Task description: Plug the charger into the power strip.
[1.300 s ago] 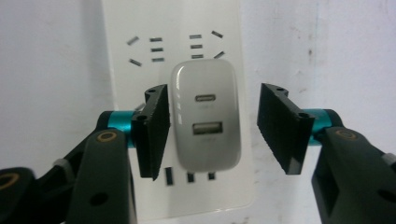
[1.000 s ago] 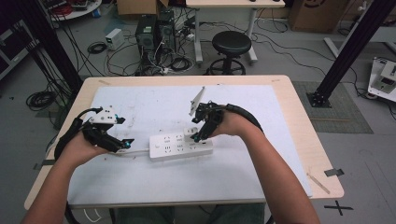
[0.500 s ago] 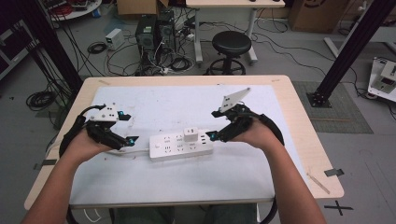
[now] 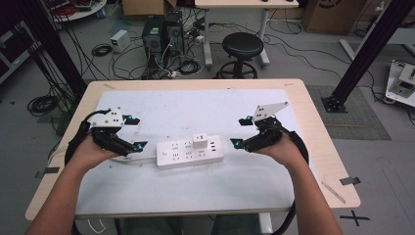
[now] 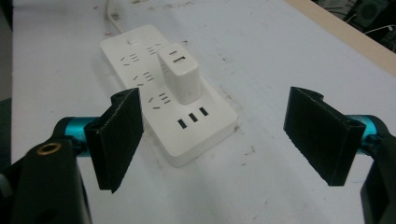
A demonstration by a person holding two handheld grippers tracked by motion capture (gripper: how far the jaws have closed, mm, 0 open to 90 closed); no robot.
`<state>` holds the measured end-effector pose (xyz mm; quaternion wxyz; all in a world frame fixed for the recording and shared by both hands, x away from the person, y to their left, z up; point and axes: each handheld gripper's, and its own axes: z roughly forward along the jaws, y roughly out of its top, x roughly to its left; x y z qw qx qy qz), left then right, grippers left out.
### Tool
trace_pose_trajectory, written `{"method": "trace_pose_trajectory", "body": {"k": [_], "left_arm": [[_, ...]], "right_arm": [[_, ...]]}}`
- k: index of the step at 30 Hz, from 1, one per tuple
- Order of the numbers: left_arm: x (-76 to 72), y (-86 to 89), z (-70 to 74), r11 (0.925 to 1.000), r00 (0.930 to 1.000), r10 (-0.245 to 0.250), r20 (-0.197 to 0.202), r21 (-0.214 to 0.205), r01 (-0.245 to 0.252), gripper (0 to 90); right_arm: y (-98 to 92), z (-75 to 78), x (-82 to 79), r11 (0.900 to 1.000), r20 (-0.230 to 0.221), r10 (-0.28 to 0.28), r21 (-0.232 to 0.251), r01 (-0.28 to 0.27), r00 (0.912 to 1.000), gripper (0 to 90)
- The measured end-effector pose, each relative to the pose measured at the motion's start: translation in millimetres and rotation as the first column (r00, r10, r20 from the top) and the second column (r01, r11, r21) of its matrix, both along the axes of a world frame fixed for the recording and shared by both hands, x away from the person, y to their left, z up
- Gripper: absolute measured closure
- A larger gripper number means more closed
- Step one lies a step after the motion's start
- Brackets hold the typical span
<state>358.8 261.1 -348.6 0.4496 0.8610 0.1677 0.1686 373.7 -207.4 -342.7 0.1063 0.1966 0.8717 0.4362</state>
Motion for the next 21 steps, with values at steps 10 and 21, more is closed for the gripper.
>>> {"method": "trace_pose_trajectory", "body": {"k": [10, 21], "left_arm": [[-2.1, 2.3, -4.6, 0.9999, 0.9999, 0.011, -0.010, -0.007, -0.011, 16.2], [-0.9, 2.6, -5.4, 0.9999, 0.9997, 0.017, -0.016, 0.002, -0.017, 16.2]], "right_arm": [[-2.7, 1.7, 2.4, 0.9994, 0.013, -0.026, 0.022, 0.026, 0.9996, 20.5], [-5.7, 1.8, 2.9, 0.9989, 0.008, -0.041, 0.023, 0.041, 0.9991, 20.5]]}}
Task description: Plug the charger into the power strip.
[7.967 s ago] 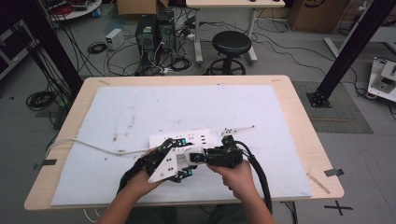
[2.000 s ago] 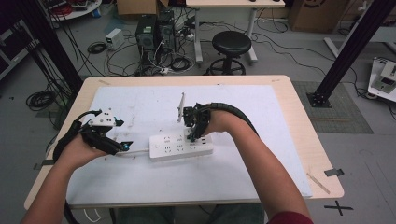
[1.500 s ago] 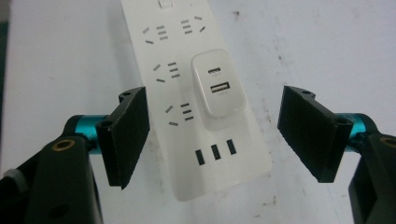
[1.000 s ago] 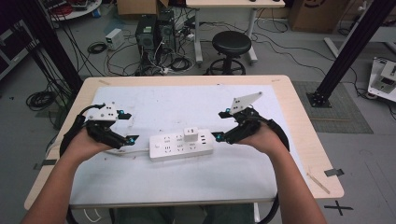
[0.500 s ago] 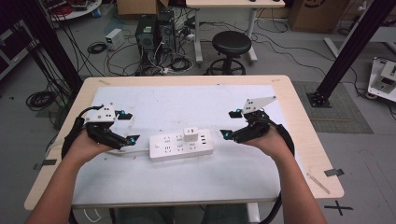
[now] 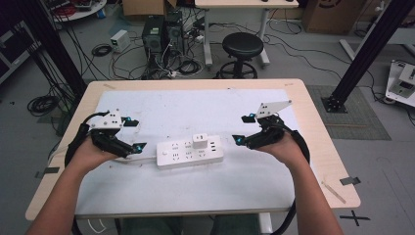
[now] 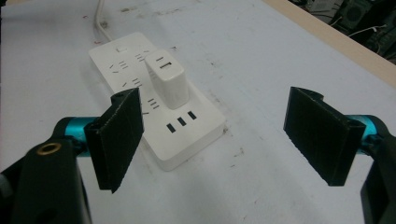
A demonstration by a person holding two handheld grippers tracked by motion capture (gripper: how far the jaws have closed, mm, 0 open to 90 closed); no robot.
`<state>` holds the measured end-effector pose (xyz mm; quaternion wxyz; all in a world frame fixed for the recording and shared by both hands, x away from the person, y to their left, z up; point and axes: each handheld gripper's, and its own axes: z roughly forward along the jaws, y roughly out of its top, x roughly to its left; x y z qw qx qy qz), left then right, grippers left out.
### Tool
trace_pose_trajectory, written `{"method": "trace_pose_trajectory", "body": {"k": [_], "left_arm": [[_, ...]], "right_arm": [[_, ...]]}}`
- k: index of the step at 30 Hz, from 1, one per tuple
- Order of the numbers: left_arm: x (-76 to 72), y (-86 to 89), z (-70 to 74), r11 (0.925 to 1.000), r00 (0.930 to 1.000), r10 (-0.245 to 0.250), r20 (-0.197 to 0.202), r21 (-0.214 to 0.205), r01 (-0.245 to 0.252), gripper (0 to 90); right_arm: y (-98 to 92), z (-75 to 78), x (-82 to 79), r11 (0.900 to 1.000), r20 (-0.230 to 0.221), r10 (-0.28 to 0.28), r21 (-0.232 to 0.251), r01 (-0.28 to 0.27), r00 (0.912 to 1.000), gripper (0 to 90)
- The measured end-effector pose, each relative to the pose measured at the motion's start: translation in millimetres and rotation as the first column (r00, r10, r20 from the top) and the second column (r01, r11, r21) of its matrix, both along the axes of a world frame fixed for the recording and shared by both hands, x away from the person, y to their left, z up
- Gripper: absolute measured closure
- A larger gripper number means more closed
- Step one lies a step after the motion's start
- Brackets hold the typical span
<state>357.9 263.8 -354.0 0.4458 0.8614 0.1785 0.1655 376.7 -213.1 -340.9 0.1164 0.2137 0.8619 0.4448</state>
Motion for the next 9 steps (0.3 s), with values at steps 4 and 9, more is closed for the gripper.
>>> {"method": "trace_pose_trajectory", "body": {"k": [4, 9], "left_arm": [[0.6, 2.2, -0.2, 1.0000, 1.0000, 0.006, -0.005, 0.005, -0.006, 16.2], [1.9, 2.7, -1.2, 0.9999, 0.9999, 0.009, -0.014, 0.010, -0.008, 16.2]], "right_arm": [[1.3, -1.0, 0.7, 1.0000, -0.008, 0.001, -0.002, -0.001, 1.0000, 20.5], [1.9, -1.2, -1.8, 1.0000, -0.006, -0.004, -0.003, 0.004, 1.0000, 20.5]]}}
